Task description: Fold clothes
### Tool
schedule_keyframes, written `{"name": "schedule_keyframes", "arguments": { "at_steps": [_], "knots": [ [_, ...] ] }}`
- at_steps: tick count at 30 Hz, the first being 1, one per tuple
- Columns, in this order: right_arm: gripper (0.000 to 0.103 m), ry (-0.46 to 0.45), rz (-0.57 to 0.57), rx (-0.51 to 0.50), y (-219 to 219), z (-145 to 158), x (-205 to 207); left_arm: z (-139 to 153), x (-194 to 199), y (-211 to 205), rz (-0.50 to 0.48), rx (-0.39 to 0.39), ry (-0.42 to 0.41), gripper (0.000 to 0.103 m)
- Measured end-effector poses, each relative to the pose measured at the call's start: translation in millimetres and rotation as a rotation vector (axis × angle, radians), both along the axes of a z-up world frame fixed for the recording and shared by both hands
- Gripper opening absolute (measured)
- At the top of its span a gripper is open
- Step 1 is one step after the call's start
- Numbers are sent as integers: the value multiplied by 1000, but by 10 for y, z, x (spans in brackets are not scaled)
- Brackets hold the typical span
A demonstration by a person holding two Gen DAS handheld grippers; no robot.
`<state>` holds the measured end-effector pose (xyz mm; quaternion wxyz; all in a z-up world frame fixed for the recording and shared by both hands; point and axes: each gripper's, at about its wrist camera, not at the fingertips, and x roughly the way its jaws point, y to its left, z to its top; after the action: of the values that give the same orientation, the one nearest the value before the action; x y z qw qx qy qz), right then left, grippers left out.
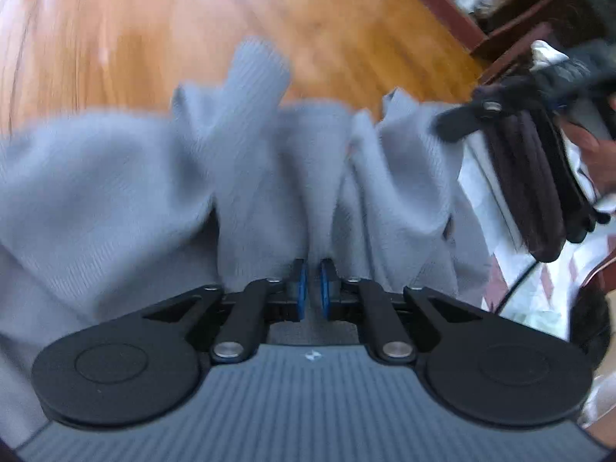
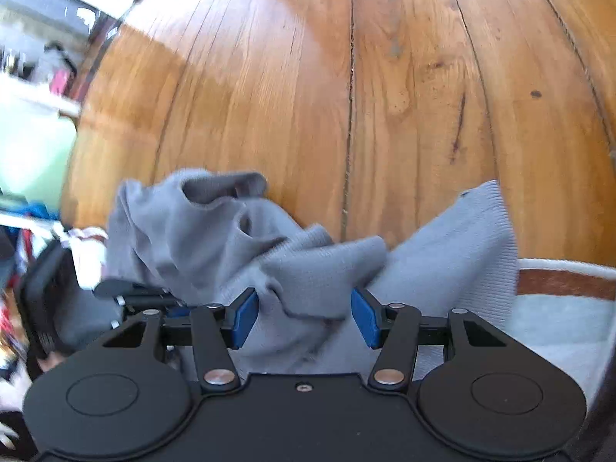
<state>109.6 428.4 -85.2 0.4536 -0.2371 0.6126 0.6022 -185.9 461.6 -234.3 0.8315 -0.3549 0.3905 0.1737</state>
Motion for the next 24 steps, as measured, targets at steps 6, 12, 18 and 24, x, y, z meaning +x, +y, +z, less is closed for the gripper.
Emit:
{"name": "schedule_keyframes", "arguments": {
  "at_steps": [6,12,18,24],
  "knots": [
    [68,158,-112,-74,117,-101,29,455,-348,240,231,110,-264,56],
    [64,-6,-92,-155,242,-378,-171,52,14,466,207,181,-10,65],
    [7,-138,336,282,-100,235,-779,237,-355,326,188,84,-111,5],
    [7,-111,670,241,-643,482,-1030,430,-983,-204,243,12,-66,4]
  ]
}}
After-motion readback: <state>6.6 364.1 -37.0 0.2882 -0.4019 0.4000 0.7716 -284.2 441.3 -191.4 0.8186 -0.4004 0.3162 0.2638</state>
